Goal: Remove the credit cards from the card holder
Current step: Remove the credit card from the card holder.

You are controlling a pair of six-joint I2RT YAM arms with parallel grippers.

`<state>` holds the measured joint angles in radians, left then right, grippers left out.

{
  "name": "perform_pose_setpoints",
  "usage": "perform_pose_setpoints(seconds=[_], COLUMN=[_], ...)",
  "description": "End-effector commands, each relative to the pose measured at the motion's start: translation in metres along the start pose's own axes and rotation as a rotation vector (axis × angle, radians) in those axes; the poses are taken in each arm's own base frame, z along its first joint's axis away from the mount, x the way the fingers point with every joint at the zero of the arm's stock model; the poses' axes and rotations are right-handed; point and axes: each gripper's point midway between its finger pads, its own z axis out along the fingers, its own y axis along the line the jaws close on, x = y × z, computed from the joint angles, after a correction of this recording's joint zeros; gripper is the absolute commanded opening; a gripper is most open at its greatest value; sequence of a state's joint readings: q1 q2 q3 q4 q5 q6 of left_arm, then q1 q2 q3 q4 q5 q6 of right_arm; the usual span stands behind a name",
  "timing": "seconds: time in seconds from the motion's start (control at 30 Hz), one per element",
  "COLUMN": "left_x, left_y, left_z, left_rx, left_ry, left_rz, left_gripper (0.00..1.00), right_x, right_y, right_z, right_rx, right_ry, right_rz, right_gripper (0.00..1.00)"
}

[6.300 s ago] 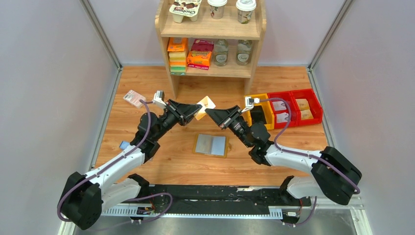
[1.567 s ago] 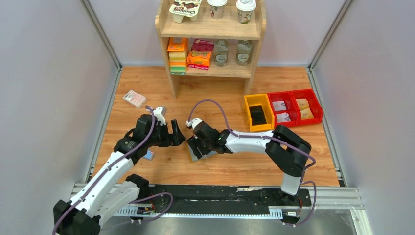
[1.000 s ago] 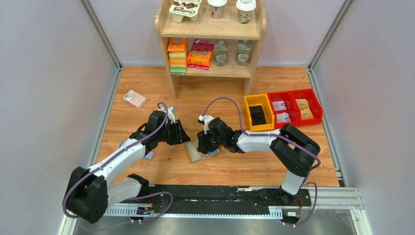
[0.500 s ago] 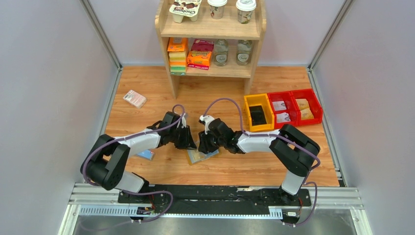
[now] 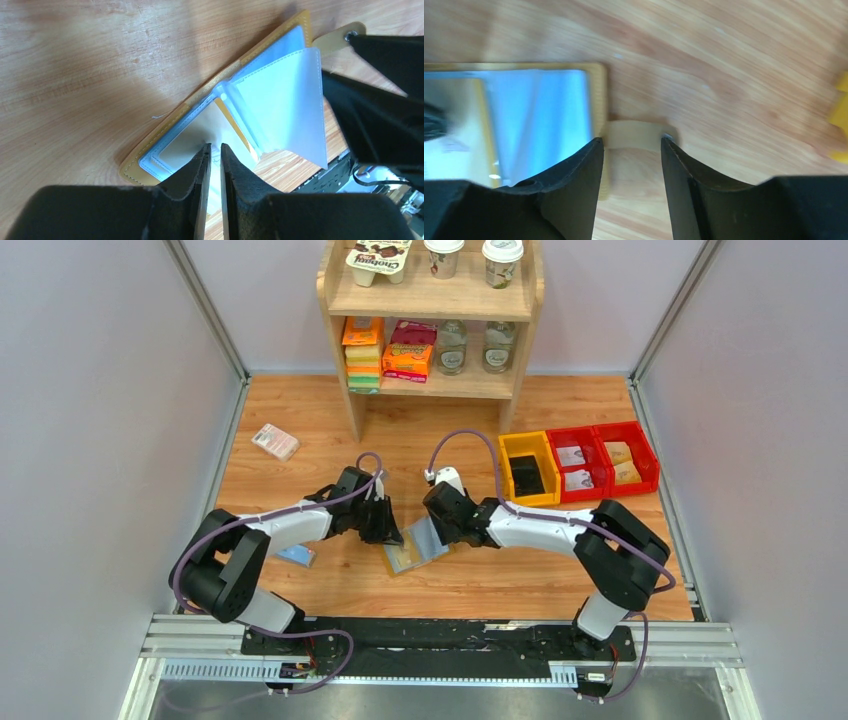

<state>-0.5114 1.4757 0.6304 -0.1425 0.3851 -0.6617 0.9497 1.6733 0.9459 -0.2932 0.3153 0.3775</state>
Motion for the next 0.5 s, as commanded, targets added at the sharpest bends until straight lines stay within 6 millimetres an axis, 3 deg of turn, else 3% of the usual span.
perform_pose_setpoints(seconds=[0.0,0.13,0.33,0.4,0.47], left_x=[0.021,0.014,0.005,0.000,-0.006], left_y=[0.039,0.033,0.023,0.018,0.010], left_z=[0.000,-0.002,-0.008,-0.013,-0.020], left_rx=[-0.170,-0.157,-0.139,-0.132,-0.118], left_ry=[0.060,0.042,0.018,-0.008,-0.042], left_rz=[0.029,0.041,0.043,0.040,0.039], left_gripper=[0.23,0.23,0.23,0.26,0.30], right_x=[-0.015,-0.035,-0.068,-0.063,-0.059], right_y=[-0.048,-0.030,0.041,0.062,0.071], right_z=[-0.033,-0.061,-0.104,-0.107,-0.099], right_rx=[0.239,0.095,-0.386,-0.515,-0.556], right_ry=[-0.029,-0.098,-0.275,-0.254,-0.221], right_rz=[0.000,0.061,0.075,0.069,0.100], right_gripper=[0.53,0.55,0.53,0.49,0.46])
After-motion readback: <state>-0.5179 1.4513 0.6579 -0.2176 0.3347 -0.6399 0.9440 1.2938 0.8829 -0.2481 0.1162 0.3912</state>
